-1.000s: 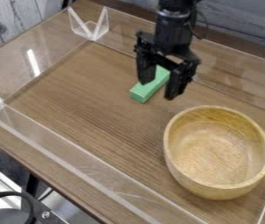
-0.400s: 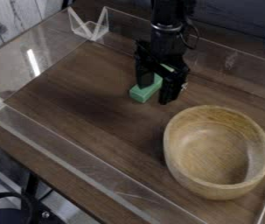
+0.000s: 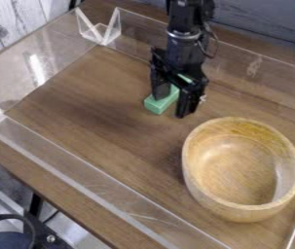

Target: Put the green block in the brown bowl

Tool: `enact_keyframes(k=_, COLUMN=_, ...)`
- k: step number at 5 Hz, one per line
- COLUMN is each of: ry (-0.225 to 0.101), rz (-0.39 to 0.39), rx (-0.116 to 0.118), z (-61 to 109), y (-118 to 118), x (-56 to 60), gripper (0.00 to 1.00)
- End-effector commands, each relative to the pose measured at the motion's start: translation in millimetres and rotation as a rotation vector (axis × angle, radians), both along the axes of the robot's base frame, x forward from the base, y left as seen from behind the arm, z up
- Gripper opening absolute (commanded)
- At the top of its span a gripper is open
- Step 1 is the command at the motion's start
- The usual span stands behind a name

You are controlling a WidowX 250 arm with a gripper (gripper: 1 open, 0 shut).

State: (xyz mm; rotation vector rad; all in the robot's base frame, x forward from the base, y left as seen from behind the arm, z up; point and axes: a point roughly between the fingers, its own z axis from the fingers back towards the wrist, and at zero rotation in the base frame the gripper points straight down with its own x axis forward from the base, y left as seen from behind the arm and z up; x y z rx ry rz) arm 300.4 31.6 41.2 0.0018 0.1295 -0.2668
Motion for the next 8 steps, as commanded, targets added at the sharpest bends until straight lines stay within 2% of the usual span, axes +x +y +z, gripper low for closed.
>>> enact_keyframes(k=1, ry=-0.069, rz=0.011, rx=0.004, z=10.4, y=5, x=17.0, gripper=1.00)
enact_keyframes(k=8, ry=-0.063, rz=0.048, rx=-0.026, z=-23.0, y=11, x=27.7, gripper=1.00)
